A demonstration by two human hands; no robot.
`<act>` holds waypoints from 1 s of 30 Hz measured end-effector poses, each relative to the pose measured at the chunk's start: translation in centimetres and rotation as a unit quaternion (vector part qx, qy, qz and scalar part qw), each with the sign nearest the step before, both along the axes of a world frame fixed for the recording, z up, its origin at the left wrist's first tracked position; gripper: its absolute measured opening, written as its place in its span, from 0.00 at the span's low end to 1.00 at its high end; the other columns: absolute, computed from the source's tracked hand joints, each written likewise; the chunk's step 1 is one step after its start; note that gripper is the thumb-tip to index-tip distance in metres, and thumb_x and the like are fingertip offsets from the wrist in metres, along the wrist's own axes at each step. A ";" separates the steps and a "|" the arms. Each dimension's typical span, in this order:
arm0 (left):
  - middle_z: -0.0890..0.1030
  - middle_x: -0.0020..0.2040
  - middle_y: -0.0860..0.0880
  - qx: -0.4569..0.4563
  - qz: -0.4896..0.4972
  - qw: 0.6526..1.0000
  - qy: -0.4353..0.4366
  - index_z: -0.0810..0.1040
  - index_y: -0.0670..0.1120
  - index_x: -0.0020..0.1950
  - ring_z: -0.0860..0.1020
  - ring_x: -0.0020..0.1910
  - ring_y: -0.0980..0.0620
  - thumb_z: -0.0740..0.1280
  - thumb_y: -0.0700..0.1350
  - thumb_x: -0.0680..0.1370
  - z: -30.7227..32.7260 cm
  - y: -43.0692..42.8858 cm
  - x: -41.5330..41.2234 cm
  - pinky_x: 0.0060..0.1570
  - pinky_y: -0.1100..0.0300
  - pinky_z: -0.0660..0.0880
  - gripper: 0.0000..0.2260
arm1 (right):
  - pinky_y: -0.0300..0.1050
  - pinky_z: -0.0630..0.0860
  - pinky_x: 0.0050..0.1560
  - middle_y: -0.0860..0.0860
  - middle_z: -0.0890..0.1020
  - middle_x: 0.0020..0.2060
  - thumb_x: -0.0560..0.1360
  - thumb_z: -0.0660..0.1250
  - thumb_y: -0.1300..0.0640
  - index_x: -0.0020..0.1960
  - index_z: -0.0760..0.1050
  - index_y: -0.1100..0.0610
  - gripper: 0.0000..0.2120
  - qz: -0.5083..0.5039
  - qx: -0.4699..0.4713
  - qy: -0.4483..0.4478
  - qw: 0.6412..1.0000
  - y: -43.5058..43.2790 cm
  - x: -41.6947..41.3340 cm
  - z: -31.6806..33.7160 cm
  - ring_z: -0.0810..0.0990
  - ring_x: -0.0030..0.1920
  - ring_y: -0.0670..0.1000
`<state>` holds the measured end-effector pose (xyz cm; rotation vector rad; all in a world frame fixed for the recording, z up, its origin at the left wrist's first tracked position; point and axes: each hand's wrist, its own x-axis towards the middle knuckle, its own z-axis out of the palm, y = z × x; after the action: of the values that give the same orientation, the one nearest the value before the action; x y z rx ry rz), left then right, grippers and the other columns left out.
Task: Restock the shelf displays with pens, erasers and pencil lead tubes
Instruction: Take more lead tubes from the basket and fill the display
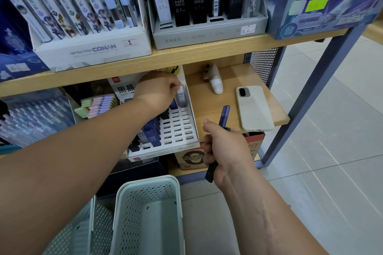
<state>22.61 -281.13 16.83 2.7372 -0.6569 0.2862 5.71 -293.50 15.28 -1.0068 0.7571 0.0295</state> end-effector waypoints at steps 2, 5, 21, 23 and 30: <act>0.81 0.62 0.49 0.054 -0.010 0.998 -0.015 0.83 0.50 0.61 0.78 0.58 0.47 0.63 0.47 0.83 -0.1 -0.2 0.1 0.59 0.54 0.75 0.11 | 0.39 0.62 0.23 0.52 0.74 0.32 0.77 0.71 0.56 0.43 0.74 0.56 0.08 0.007 0.007 -0.001 1.000 0.1 0.0 0.1 0.66 0.26 0.47; 0.78 0.63 0.46 0.128 -0.022 0.991 -0.021 0.82 0.50 0.61 0.77 0.58 0.44 0.61 0.45 0.83 -0.3 -0.4 -0.2 0.57 0.51 0.76 0.12 | 0.38 0.61 0.23 0.51 0.74 0.31 0.78 0.69 0.59 0.44 0.73 0.56 0.06 0.033 0.021 -0.011 0.999 0.2 0.0 0.3 0.67 0.27 0.47; 0.76 0.31 0.51 -0.434 -0.021 0.841 0.321 0.84 0.42 0.52 0.70 0.28 0.54 0.71 0.38 0.78 1.4 2.9 -11.0 0.27 0.64 0.69 0.05 | 0.37 0.53 0.25 0.57 0.79 0.32 0.74 0.66 0.61 0.55 0.82 0.67 0.13 0.257 0.044 -0.040 0.965 2.6 -1.2 1.4 0.68 0.28 0.49; 0.78 0.32 0.50 -0.441 -0.026 0.834 0.330 0.84 0.43 0.51 0.73 0.29 0.55 0.71 0.36 0.77 1.5 3.5 -11.2 0.29 0.63 0.72 0.06 | 0.37 0.54 0.25 0.57 0.80 0.33 0.75 0.66 0.60 0.55 0.81 0.66 0.13 0.261 0.036 -0.038 0.964 2.8 -1.3 1.5 0.69 0.28 0.49; 0.83 0.35 0.44 -0.491 0.000 0.815 0.310 0.84 0.43 0.46 0.79 0.31 0.52 0.71 0.32 0.75 1.8 5.9 -10.6 0.34 0.62 0.78 0.07 | 0.36 0.56 0.23 0.54 0.81 0.34 0.81 0.65 0.47 0.52 0.83 0.62 0.18 0.199 0.035 -0.051 0.978 2.8 -0.9 0.9 0.69 0.28 0.47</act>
<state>12.05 -275.19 18.62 1.6547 -0.2021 -0.2305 4.81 -290.69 16.15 -1.0708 0.4497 0.3459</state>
